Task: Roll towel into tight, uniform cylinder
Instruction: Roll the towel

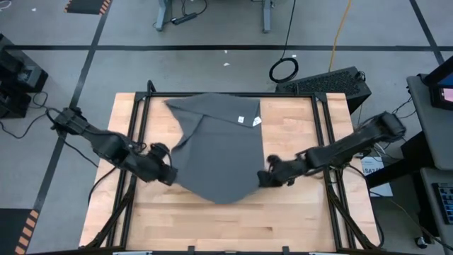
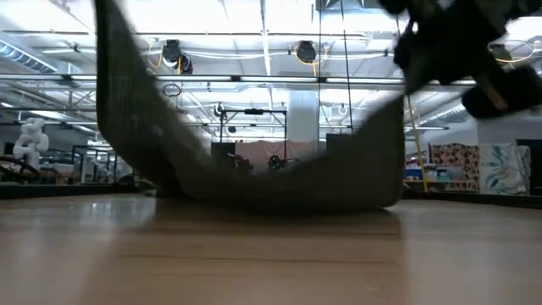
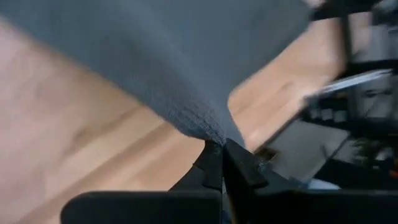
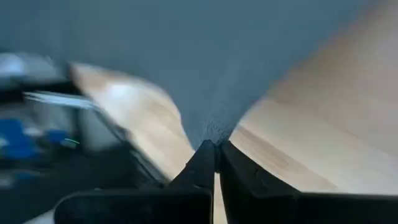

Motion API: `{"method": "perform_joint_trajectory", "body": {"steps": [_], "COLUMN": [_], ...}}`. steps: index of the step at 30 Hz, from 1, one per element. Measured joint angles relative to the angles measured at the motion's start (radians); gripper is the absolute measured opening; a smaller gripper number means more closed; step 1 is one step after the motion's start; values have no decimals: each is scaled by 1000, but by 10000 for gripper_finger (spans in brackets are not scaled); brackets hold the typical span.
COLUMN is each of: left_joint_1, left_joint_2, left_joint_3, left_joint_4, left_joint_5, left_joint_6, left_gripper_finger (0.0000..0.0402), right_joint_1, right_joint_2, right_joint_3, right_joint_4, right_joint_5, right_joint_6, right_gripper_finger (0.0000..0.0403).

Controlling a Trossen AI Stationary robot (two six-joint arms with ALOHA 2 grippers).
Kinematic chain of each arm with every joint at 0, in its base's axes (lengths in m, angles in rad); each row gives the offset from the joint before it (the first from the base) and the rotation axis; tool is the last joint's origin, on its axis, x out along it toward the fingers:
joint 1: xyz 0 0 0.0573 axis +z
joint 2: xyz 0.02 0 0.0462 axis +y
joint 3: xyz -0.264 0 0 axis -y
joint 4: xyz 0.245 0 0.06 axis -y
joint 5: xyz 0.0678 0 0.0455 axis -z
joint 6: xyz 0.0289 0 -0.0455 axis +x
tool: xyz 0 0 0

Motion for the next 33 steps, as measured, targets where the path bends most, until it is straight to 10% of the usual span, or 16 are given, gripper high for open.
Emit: {"method": "perform_joint_trajectory", "body": {"steps": [7,12,19,28,33], "left_joint_1": [98,183,281,346,426], "left_joint_2": [-29,-34,-28,2,32], "left_joint_3": [238,430,581,583,585], "left_joint_4": [-129,49,444,364,419], "left_joint_5": [-353,-550,-557,-440,-552], "left_joint_6": [200,581,1100,1043,1118], "left_gripper_finger": [1,1,1,1,1], "right_joint_1": [-75,-152,-223,-250,-317], "right_joint_2": [-299,-432,-438,-309,-242], "right_joint_3": [5,6,200,502,602], "right_joint_4": [60,442,577,218,274], "right_joint_5": [414,588,594,494,587], "right_joint_6": [-111,-408,-856,-945,-1051], "right_gripper_finger": [1,1,0,0,0]}}
